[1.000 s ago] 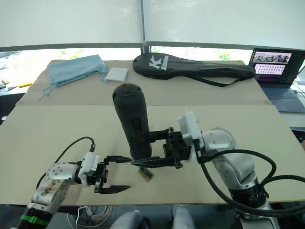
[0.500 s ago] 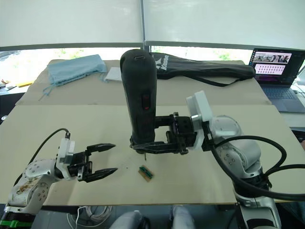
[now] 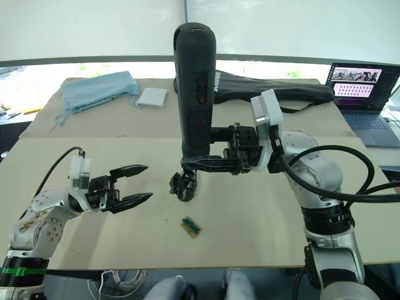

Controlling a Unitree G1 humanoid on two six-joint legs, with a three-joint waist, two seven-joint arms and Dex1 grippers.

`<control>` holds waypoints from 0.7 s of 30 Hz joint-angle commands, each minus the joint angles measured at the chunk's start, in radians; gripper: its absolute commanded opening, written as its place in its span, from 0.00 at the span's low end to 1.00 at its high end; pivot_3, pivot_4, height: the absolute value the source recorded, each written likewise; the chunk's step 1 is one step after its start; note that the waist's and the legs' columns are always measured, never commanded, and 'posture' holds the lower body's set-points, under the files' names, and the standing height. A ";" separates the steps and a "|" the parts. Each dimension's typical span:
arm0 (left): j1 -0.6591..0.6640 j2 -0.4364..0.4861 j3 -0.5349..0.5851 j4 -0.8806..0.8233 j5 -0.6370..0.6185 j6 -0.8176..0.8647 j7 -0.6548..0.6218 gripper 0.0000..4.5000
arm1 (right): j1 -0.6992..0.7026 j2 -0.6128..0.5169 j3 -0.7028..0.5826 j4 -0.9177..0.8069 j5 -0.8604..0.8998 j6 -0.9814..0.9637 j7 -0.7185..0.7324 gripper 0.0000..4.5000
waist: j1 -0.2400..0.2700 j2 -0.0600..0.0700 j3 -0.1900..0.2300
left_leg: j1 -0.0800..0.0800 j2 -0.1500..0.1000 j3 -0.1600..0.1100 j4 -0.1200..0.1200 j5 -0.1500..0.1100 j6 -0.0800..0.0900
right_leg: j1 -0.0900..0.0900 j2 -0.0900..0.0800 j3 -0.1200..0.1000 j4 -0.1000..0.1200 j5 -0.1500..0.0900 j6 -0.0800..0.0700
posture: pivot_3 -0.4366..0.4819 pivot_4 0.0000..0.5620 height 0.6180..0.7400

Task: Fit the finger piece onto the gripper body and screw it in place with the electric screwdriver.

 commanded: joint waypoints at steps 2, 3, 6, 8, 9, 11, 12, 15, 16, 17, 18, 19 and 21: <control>-0.096 -0.025 0.007 0.046 -0.030 0.032 -0.007 1.00 | -0.123 0.026 -0.037 0.092 -0.036 -0.079 0.039 0.43 | -0.002 0.000 0.001 | 0.000 0.000 0.000 0.001 0.000 -0.001 | 0.000 0.000 0.000 0.001 0.000 0.000 | 0.48 0.27 1.00; -0.109 -0.031 0.008 0.058 -0.029 0.033 -0.008 1.00 | -0.140 0.034 -0.036 0.114 -0.045 -0.087 0.043 0.43 | -0.003 0.000 0.001 | 0.000 -0.001 0.000 0.001 0.001 -0.001 | 0.000 0.000 0.000 0.001 0.000 0.000 | 0.48 0.27 1.00; -0.127 -0.043 0.014 0.081 -0.021 0.028 -0.007 1.00 | -0.169 0.056 -0.037 0.152 -0.061 -0.103 0.050 0.43 | -0.009 0.000 0.001 | 0.000 0.000 0.000 0.000 0.001 -0.002 | 0.000 0.001 0.000 0.002 0.000 0.000 | 0.48 0.27 1.00; -0.134 -0.047 0.015 0.090 -0.014 0.025 -0.006 1.00 | -0.186 0.073 -0.036 0.168 -0.065 -0.106 0.050 0.43 | -0.014 0.000 0.001 | 0.001 0.000 0.000 -0.001 0.001 -0.002 | 0.000 0.001 -0.001 0.003 0.000 0.000 | 0.48 0.27 1.00; -0.135 -0.048 0.015 0.093 -0.012 0.024 -0.007 1.00 | -0.192 0.082 -0.033 0.175 -0.069 -0.108 0.050 0.43 | -0.017 0.000 0.001 | 0.000 0.000 0.000 0.000 0.001 -0.002 | 0.000 0.001 -0.002 0.003 0.000 0.000 | 0.48 0.27 1.00; -0.136 -0.047 0.012 0.100 -0.005 0.018 -0.010 1.00 | -0.202 0.100 -0.029 0.183 -0.075 -0.108 0.049 0.43 | -0.021 0.000 0.001 | 0.000 -0.001 0.000 0.000 0.001 -0.002 | 0.000 0.001 -0.005 0.003 0.000 0.000 | 0.48 0.27 1.00; -0.134 -0.046 0.010 0.105 0.002 0.011 -0.015 1.00 | -0.206 0.113 -0.025 0.187 -0.081 -0.110 0.047 0.43 | -0.022 0.000 0.001 | 0.000 0.000 0.000 0.000 0.001 -0.002 | 0.000 0.001 -0.006 0.003 0.000 0.000 | 0.48 0.27 1.00; -0.126 -0.047 0.007 0.115 0.020 -0.006 -0.021 1.00 | -0.214 0.148 -0.019 0.192 -0.098 -0.113 0.037 0.43 | -0.024 0.000 0.001 | 0.000 0.000 0.000 -0.001 0.002 -0.004 | 0.000 0.001 -0.008 0.002 0.000 0.000 | 0.48 0.27 1.00; -0.123 -0.048 0.007 0.119 0.027 -0.013 -0.023 1.00 | -0.216 0.159 -0.018 0.192 -0.101 -0.111 0.034 0.43 | -0.025 0.000 0.001 | 0.000 0.000 0.000 -0.001 0.002 -0.004 | 0.000 0.001 -0.008 0.002 0.000 0.000 | 0.48 0.27 1.00; -0.121 -0.049 0.007 0.124 0.035 -0.021 -0.026 1.00 | -0.217 0.169 -0.016 0.192 -0.104 -0.112 0.030 0.43 | -0.025 0.000 0.001 | 0.001 0.000 0.000 -0.001 0.003 -0.005 | 0.000 0.001 -0.008 0.002 0.000 0.000 | 0.48 0.27 1.00; -0.120 -0.050 0.007 0.131 0.043 -0.028 -0.029 1.00 | -0.218 0.180 -0.012 0.191 -0.107 -0.111 0.025 0.43 | -0.025 0.000 0.001 | 0.001 0.000 0.000 -0.001 0.003 -0.005 | 0.000 0.001 -0.008 0.002 0.000 -0.001 | 0.48 0.27 1.00; -0.117 -0.052 0.006 0.139 0.050 -0.037 -0.032 1.00 | -0.217 0.190 -0.008 0.188 -0.108 -0.108 0.023 0.43 | -0.025 0.000 0.001 | 0.001 0.000 0.000 -0.001 0.003 -0.006 | 0.000 0.001 -0.008 0.003 0.000 -0.001 | 0.48 0.27 1.00; -0.113 -0.054 0.003 0.151 0.062 -0.052 -0.039 1.00 | -0.214 0.205 -0.004 0.181 -0.113 -0.102 0.019 0.43 | -0.025 0.000 0.001 | 0.001 0.000 0.000 -0.001 0.003 -0.006 | 0.000 0.001 -0.008 0.003 0.000 -0.001 | 0.48 0.27 1.00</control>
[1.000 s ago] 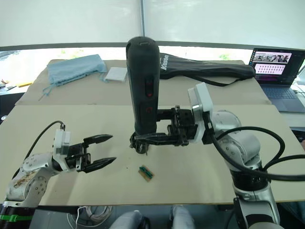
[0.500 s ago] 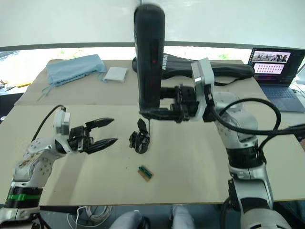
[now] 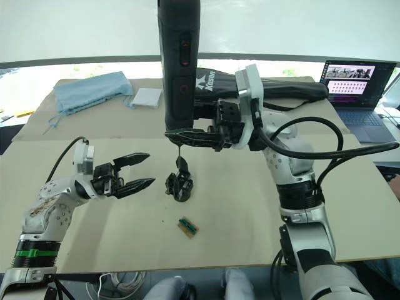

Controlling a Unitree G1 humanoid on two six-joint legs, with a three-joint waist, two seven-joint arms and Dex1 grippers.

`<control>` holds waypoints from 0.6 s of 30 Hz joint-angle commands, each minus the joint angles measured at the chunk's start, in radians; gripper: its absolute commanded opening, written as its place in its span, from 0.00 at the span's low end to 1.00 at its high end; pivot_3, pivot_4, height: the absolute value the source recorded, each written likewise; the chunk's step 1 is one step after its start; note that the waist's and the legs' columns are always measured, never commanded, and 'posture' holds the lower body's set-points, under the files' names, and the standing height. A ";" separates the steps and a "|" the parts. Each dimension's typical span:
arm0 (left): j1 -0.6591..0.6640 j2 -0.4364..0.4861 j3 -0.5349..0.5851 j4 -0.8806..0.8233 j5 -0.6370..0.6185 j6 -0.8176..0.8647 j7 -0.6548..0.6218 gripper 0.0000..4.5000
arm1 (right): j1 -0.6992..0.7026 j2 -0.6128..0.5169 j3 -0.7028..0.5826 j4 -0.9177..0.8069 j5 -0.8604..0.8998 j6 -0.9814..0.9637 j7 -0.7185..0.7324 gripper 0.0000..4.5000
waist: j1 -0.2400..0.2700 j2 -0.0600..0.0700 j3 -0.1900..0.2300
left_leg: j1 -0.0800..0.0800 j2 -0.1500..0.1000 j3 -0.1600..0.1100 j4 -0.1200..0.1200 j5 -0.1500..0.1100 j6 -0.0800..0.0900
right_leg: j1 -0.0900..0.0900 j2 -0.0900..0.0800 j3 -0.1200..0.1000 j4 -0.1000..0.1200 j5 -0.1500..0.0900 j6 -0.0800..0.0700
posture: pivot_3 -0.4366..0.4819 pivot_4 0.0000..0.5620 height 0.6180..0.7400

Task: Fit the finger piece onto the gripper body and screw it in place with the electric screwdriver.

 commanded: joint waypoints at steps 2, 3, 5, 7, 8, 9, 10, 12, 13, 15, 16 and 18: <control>0.003 -0.006 0.004 0.019 0.031 -0.051 -0.017 1.00 | -0.028 0.024 -0.002 -0.043 0.009 -0.011 -0.015 0.43 | 0.000 0.000 0.000 | 0.000 0.000 0.000 0.000 0.000 0.000 | 0.000 0.000 0.000 0.000 0.000 0.000 | 0.48 0.27 1.00; 0.004 -0.006 0.002 0.027 0.040 -0.061 -0.021 1.00 | -0.026 0.028 0.002 -0.044 0.005 -0.009 -0.017 0.43 | 0.000 0.000 0.000 | 0.000 0.000 0.000 0.000 0.000 0.000 | 0.000 0.000 -0.001 0.000 0.000 0.000 | 0.48 0.27 1.00; 0.005 -0.007 -0.006 0.046 0.064 -0.091 -0.033 1.00 | -0.026 0.034 0.010 -0.040 -0.003 -0.010 -0.020 0.43 | -0.001 0.000 0.000 | 0.000 0.000 0.000 0.000 0.000 0.000 | 0.000 0.000 -0.001 0.000 0.000 0.000 | 0.48 0.27 1.00; 0.005 -0.013 -0.010 0.061 0.079 -0.111 -0.039 1.00 | -0.027 0.042 0.016 -0.032 -0.013 -0.012 -0.028 0.43 | -0.002 0.000 0.000 | 0.000 0.000 0.000 0.000 0.000 0.000 | 0.000 0.001 -0.001 0.000 0.000 0.000 | 0.48 0.27 1.00; 0.004 -0.015 -0.010 0.067 0.083 -0.117 -0.040 1.00 | -0.028 0.044 0.018 -0.029 -0.015 -0.012 -0.030 0.43 | -0.002 0.000 0.000 | 0.000 0.000 0.000 0.000 0.000 0.000 | 0.000 0.001 -0.001 0.000 0.000 0.000 | 0.48 0.27 1.00; 0.004 -0.017 -0.016 0.073 0.093 -0.131 -0.046 1.00 | -0.029 0.048 0.022 -0.023 -0.022 -0.014 -0.033 0.43 | -0.001 0.000 0.000 | 0.000 0.000 0.000 0.000 0.000 -0.001 | 0.000 0.001 -0.001 0.000 0.000 0.000 | 0.48 0.27 1.00; 0.005 -0.019 -0.019 0.078 0.101 -0.142 -0.050 1.00 | -0.029 0.050 0.024 -0.018 -0.027 -0.015 -0.034 0.43 | -0.002 0.000 0.000 | 0.000 0.000 0.000 0.000 0.000 -0.001 | 0.000 0.001 -0.002 0.000 0.000 0.000 | 0.48 0.27 1.00; 0.008 -0.021 -0.030 0.090 0.122 -0.170 -0.063 1.00 | -0.029 0.054 0.029 -0.009 -0.036 -0.009 -0.038 0.43 | -0.002 0.000 0.000 | 0.000 -0.001 0.000 0.000 0.000 -0.001 | 0.000 0.001 -0.001 0.000 0.000 0.000 | 0.48 0.27 1.00; 0.010 -0.023 -0.033 0.094 0.128 -0.177 -0.066 1.00 | -0.027 0.055 0.031 -0.006 -0.039 -0.007 -0.038 0.43 | -0.002 0.000 0.000 | 0.000 -0.001 0.000 0.000 0.000 -0.001 | 0.000 0.001 -0.001 0.000 0.000 0.000 | 0.48 0.27 1.00; 0.012 -0.028 -0.039 0.102 0.134 -0.190 -0.069 1.00 | -0.026 0.061 0.029 -0.001 -0.038 0.002 -0.045 0.43 | -0.002 0.000 0.000 | 0.000 -0.001 0.000 0.000 0.000 -0.001 | 0.000 0.001 -0.001 0.000 0.000 0.000 | 0.48 0.27 1.00; 0.014 -0.029 -0.041 0.104 0.137 -0.194 -0.072 1.00 | -0.025 0.063 0.029 0.001 -0.039 0.003 -0.047 0.43 | -0.002 0.000 0.000 | 0.000 -0.001 0.000 0.000 0.000 -0.001 | 0.000 0.001 -0.001 0.000 0.000 0.000 | 0.48 0.27 1.00; 0.014 -0.032 -0.048 0.112 0.144 -0.202 -0.078 1.00 | -0.026 0.067 0.033 0.010 -0.045 -0.001 -0.046 0.43 | -0.003 0.000 0.000 | 0.000 0.000 0.000 0.000 0.000 -0.001 | 0.000 0.001 -0.002 0.001 0.000 0.000 | 0.48 0.27 1.00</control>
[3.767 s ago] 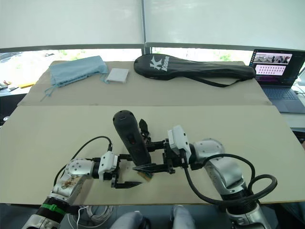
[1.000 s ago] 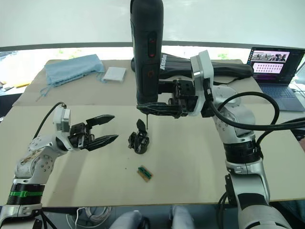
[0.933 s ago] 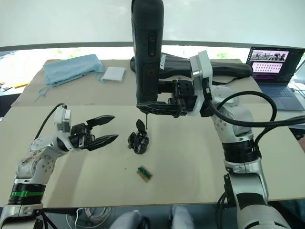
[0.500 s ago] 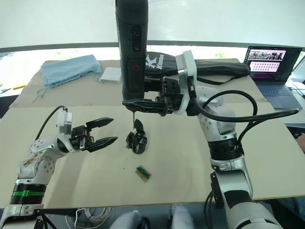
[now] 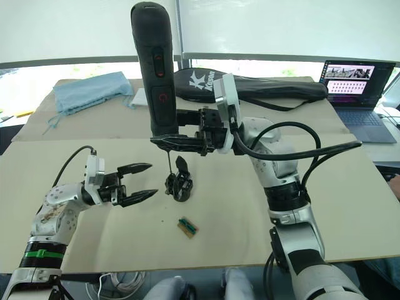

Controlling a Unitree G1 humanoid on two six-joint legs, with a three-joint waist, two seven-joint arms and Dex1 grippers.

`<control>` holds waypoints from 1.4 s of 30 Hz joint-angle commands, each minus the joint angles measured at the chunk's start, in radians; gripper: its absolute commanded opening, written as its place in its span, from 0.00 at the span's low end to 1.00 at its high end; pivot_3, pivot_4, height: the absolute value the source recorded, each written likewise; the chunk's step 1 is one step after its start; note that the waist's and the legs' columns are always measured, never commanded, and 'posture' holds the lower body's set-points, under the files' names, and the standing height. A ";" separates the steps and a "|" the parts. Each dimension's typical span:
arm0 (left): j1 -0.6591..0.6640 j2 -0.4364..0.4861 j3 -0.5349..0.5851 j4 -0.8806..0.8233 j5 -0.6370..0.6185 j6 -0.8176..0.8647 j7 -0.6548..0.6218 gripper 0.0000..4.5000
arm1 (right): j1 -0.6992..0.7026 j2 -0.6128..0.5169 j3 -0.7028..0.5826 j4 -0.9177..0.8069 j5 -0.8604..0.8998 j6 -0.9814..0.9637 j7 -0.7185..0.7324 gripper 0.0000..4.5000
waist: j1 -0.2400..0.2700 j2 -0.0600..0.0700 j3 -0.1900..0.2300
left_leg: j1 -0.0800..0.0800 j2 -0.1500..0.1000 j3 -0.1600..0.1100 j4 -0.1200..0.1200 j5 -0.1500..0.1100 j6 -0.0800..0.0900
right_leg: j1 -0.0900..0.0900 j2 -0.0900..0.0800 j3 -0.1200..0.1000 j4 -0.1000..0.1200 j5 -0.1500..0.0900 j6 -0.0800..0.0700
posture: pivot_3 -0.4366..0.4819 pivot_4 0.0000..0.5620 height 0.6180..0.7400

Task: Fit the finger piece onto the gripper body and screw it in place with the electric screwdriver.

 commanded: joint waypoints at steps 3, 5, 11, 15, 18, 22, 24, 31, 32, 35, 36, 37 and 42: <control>-0.001 -0.002 -0.018 0.009 0.023 -0.051 -0.026 1.00 | -0.026 0.021 -0.007 0.000 0.005 -0.013 -0.005 0.43 | 0.000 0.000 0.000 | 0.000 0.000 0.000 0.000 0.000 0.000 | 0.000 0.000 0.000 0.000 0.000 0.000 | 0.48 0.27 1.00; -0.003 -0.007 -0.022 0.017 0.025 -0.055 -0.026 1.00 | -0.024 0.026 -0.001 0.009 0.002 -0.016 0.000 0.43 | -0.001 0.000 0.000 | 0.000 0.000 0.000 0.000 0.000 0.000 | 0.000 0.000 0.000 0.000 0.000 0.000 | 0.48 0.27 1.00; 0.002 -0.013 -0.033 0.027 0.034 -0.068 -0.034 1.00 | -0.019 0.038 0.013 0.031 -0.013 -0.019 0.006 0.43 | -0.001 0.000 0.000 | 0.000 0.000 0.000 0.000 0.000 0.000 | 0.000 0.000 0.000 0.000 0.000 0.000 | 0.48 0.27 1.00; 0.006 -0.017 -0.033 0.025 0.033 -0.069 -0.029 1.00 | -0.018 0.048 0.017 0.041 -0.019 -0.018 0.006 0.43 | -0.001 0.000 0.000 | 0.000 0.000 0.000 0.000 0.000 0.000 | 0.000 0.000 0.000 0.000 0.000 0.000 | 0.48 0.27 1.00; 0.008 -0.018 -0.032 0.024 0.033 -0.070 -0.025 1.00 | -0.015 0.052 0.021 0.044 -0.024 -0.013 0.010 0.43 | -0.001 0.000 0.000 | 0.000 0.000 0.000 0.000 0.000 0.000 | 0.000 0.000 0.000 0.000 0.000 0.000 | 0.48 0.27 1.00; 0.010 -0.019 -0.032 0.022 0.033 -0.071 -0.022 1.00 | -0.010 0.055 0.026 0.048 -0.029 -0.016 0.013 0.43 | -0.001 0.000 0.000 | 0.000 0.000 0.000 0.000 0.000 0.000 | 0.000 0.000 0.000 0.000 0.000 0.000 | 0.48 0.27 1.00; 0.011 -0.019 -0.032 0.021 0.034 -0.070 -0.020 1.00 | -0.007 0.056 0.026 0.048 -0.027 -0.014 0.010 0.43 | -0.001 0.000 0.000 | 0.000 0.000 0.000 0.000 0.000 0.000 | 0.000 -0.001 0.000 0.000 0.000 0.000 | 0.48 0.27 1.00; 0.013 -0.016 -0.040 0.025 0.044 -0.065 -0.013 1.00 | 0.004 0.057 0.027 0.042 -0.023 -0.008 0.013 0.43 | -0.001 0.000 0.000 | 0.000 0.000 0.000 0.000 0.000 0.000 | 0.000 -0.001 0.000 0.000 0.000 0.000 | 0.48 0.27 1.00; 0.012 -0.016 -0.041 0.025 0.045 -0.065 -0.013 1.00 | 0.004 0.057 0.027 0.042 -0.023 -0.008 0.013 0.43 | -0.001 0.000 0.000 | 0.000 0.000 0.000 0.000 0.000 0.000 | 0.000 -0.001 0.000 0.000 0.000 0.000 | 0.48 0.27 1.00; 0.011 -0.023 -0.048 0.026 0.053 -0.073 -0.007 1.00 | 0.009 0.056 0.030 0.041 -0.026 -0.009 0.013 0.43 | -0.001 0.000 0.000 | 0.000 0.000 0.000 0.000 0.000 0.000 | 0.000 -0.001 0.000 0.000 0.000 0.000 | 0.48 0.27 1.00; 0.008 -0.025 -0.051 0.029 0.057 -0.080 -0.006 1.00 | 0.010 0.055 0.032 0.041 -0.028 -0.008 0.013 0.43 | -0.001 0.000 0.000 | 0.000 0.000 0.000 0.000 0.000 0.000 | 0.000 -0.001 0.000 0.000 0.000 0.000 | 0.48 0.27 1.00; 0.006 -0.026 -0.052 0.031 0.060 -0.084 -0.006 1.00 | 0.010 0.054 0.033 0.041 -0.028 -0.008 0.014 0.43 | -0.001 0.000 0.000 | 0.000 0.000 0.000 0.000 0.000 0.000 | 0.000 -0.001 0.000 0.000 0.000 0.000 | 0.48 0.27 1.00; -0.019 -0.015 -0.066 0.064 0.083 -0.114 -0.037 1.00 | 0.005 0.048 0.038 0.054 -0.034 -0.007 0.014 0.43 | -0.001 0.000 0.000 | 0.000 0.000 0.000 0.000 0.000 0.000 | 0.000 -0.001 0.000 0.000 0.000 0.000 | 0.48 0.27 1.00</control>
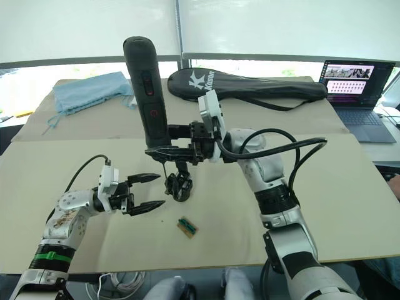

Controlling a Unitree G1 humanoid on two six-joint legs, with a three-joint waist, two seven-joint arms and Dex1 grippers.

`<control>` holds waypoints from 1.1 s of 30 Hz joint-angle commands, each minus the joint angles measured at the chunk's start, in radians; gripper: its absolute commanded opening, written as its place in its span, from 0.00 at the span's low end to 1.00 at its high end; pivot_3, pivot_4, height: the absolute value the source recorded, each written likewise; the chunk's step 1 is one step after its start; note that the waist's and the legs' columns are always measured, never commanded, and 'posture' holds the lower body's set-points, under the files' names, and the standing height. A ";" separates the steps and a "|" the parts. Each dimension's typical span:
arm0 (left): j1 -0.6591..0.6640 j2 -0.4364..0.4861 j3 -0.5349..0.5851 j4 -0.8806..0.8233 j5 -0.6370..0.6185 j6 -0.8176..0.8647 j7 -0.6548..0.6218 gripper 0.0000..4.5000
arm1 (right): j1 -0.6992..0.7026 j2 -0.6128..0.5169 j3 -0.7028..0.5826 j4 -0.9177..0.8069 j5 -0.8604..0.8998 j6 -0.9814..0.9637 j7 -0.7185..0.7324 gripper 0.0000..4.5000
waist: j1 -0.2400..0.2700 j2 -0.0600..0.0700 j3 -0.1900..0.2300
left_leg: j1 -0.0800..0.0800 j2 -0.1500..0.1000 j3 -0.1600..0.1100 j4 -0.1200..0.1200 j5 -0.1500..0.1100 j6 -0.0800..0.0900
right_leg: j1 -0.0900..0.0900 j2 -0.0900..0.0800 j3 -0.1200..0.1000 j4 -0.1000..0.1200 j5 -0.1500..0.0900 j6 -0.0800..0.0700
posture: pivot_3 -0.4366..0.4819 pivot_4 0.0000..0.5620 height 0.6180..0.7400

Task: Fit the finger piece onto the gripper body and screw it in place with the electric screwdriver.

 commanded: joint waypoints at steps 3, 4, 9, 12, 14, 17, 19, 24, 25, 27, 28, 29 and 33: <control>-0.036 0.010 0.000 0.034 0.009 -0.040 -0.028 1.00 | -0.023 -0.001 -0.022 -0.010 0.006 -0.010 0.004 0.43 | 0.000 0.000 0.000 | 0.000 0.000 0.000 0.000 0.000 0.000 | 0.000 0.000 0.000 0.000 0.000 0.000 | 0.48 0.27 1.00; -0.041 0.010 0.000 0.041 0.009 -0.043 -0.030 1.00 | -0.025 -0.001 -0.023 -0.007 0.007 -0.010 0.004 0.43 | 0.000 0.000 0.000 | 0.000 0.000 0.000 0.000 0.000 0.000 | 0.000 0.000 0.000 0.000 0.000 0.000 | 0.48 0.27 1.00; -0.053 0.007 0.002 0.059 0.009 -0.051 -0.035 1.00 | -0.030 -0.002 -0.024 0.003 0.007 -0.014 0.005 0.43 | -0.001 0.000 0.000 | 0.000 0.000 0.000 0.000 0.000 0.000 | 0.000 0.000 0.000 0.000 0.000 0.000 | 0.48 0.27 1.00; -0.053 0.004 0.002 0.063 0.008 -0.052 -0.034 1.00 | -0.030 -0.001 -0.025 0.010 0.005 -0.018 0.005 0.43 | -0.001 0.000 0.000 | 0.000 0.000 0.000 0.000 0.000 0.000 | 0.000 0.000 0.000 0.000 0.000 0.000 | 0.48 0.27 1.00; -0.052 0.002 0.001 0.062 0.007 -0.052 -0.032 1.00 | -0.031 0.000 -0.025 0.014 0.003 -0.022 0.006 0.43 | 0.000 0.000 0.000 | 0.000 0.000 0.000 0.000 0.000 0.000 | 0.000 0.000 0.000 0.000 0.000 0.000 | 0.48 0.27 1.00; -0.048 0.000 0.002 0.058 0.004 -0.050 -0.030 1.00 | -0.034 0.002 -0.029 0.021 0.000 -0.029 0.006 0.43 | 0.000 0.000 0.000 | 0.000 0.000 0.000 0.000 0.000 0.000 | 0.000 0.000 0.000 0.000 0.000 0.000 | 0.48 0.27 1.00; -0.046 -0.002 0.002 0.056 0.002 -0.047 -0.029 1.00 | -0.038 0.005 -0.032 0.028 -0.002 -0.034 0.006 0.43 | 0.000 0.000 0.000 | 0.000 0.000 0.000 0.000 0.000 0.000 | 0.000 0.000 0.000 0.000 0.000 0.000 | 0.48 0.27 1.00; -0.037 -0.006 0.007 0.044 -0.010 -0.039 -0.028 1.00 | -0.047 0.009 -0.042 0.033 0.005 -0.034 0.009 0.43 | 0.000 0.000 0.000 | 0.000 0.000 0.000 0.000 0.000 0.000 | 0.000 0.000 0.000 0.000 0.000 0.000 | 0.48 0.27 1.00; -0.037 -0.006 0.007 0.045 -0.011 -0.038 -0.028 1.00 | -0.048 0.009 -0.044 0.033 0.008 -0.031 0.010 0.43 | 0.000 0.000 0.000 | 0.000 0.000 0.000 0.000 0.000 0.000 | 0.000 0.000 0.000 0.000 0.000 0.000 | 0.48 0.27 1.00; -0.033 -0.006 0.010 0.043 -0.016 -0.034 -0.029 1.00 | -0.049 0.009 -0.047 0.029 0.014 -0.023 0.009 0.43 | 0.000 0.000 0.000 | 0.000 0.000 0.000 0.000 0.000 0.000 | 0.000 0.000 0.000 0.000 0.000 0.000 | 0.48 0.27 1.00; -0.032 -0.006 0.010 0.042 -0.019 -0.033 -0.030 1.00 | -0.049 0.009 -0.048 0.027 0.016 -0.020 0.009 0.43 | 0.000 0.000 0.000 | 0.000 0.000 0.000 0.000 0.000 0.000 | 0.000 0.000 0.000 0.000 0.000 0.000 | 0.48 0.27 1.00; -0.031 -0.005 0.011 0.040 -0.022 -0.030 -0.030 1.00 | -0.048 0.009 -0.049 0.025 0.018 -0.016 0.009 0.43 | 0.000 0.000 0.000 | 0.000 0.000 0.000 0.000 0.000 0.000 | 0.000 -0.001 0.000 0.000 0.000 0.000 | 0.48 0.27 1.00; -0.025 -0.007 0.012 0.037 -0.029 -0.023 -0.030 1.00 | -0.043 0.007 -0.052 0.011 0.026 -0.002 0.006 0.43 | 0.000 0.000 0.000 | 0.000 0.000 0.000 0.000 0.000 0.000 | 0.000 -0.001 0.000 0.000 0.000 0.000 | 0.48 0.27 1.00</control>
